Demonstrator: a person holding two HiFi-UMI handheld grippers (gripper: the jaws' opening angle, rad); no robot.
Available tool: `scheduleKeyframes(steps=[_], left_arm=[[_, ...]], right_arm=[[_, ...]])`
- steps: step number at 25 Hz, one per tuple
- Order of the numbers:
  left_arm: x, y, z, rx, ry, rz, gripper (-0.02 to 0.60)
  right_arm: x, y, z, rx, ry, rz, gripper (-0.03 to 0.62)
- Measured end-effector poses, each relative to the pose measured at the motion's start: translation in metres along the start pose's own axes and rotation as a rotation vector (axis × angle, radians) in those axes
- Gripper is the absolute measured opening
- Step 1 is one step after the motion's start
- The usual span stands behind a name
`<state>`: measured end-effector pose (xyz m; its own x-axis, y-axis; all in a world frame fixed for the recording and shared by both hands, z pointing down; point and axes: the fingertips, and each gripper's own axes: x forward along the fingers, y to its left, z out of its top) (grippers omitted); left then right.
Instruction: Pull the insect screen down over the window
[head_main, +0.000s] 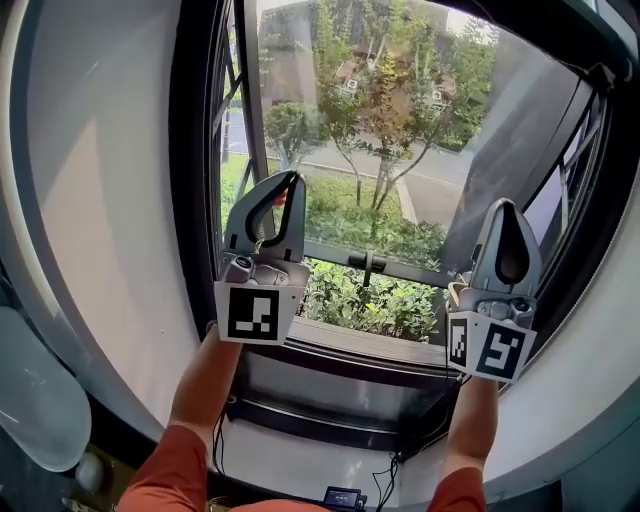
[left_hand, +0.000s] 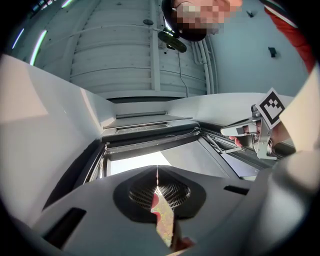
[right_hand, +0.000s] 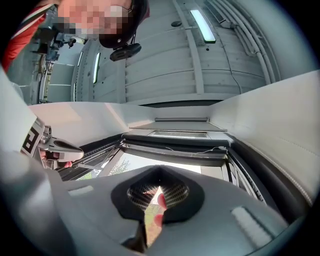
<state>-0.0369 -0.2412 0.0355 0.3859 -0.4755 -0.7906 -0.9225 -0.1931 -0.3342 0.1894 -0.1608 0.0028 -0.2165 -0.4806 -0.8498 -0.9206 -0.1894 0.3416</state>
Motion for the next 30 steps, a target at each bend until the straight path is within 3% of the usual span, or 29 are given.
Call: scheduleKeyframes(steps=[5,16,21,30], left_arm=[[0.021,0.008,0.011,-0.031,-0.017,-0.002,0.006],[0.072,0.016,0.045,0.066,-0.055,-0.011,0.006],[0.100,0.023,0.054,0.071,-0.054,-0.015,0.006],[0.154,0.023,0.079,0.279,-0.082,-0.037,0.008]], right_arm=[[0.021,-0.003,0.001,-0.048,-0.003,0.011,0.009],[0.077,-0.020,0.015,-0.165,0.003,0.022,0.011],[0.105,-0.030,0.020,-0.221,0.008,0.022,0.011],[0.156,-0.040,0.035,-0.387,0.047,0.057,0.012]])
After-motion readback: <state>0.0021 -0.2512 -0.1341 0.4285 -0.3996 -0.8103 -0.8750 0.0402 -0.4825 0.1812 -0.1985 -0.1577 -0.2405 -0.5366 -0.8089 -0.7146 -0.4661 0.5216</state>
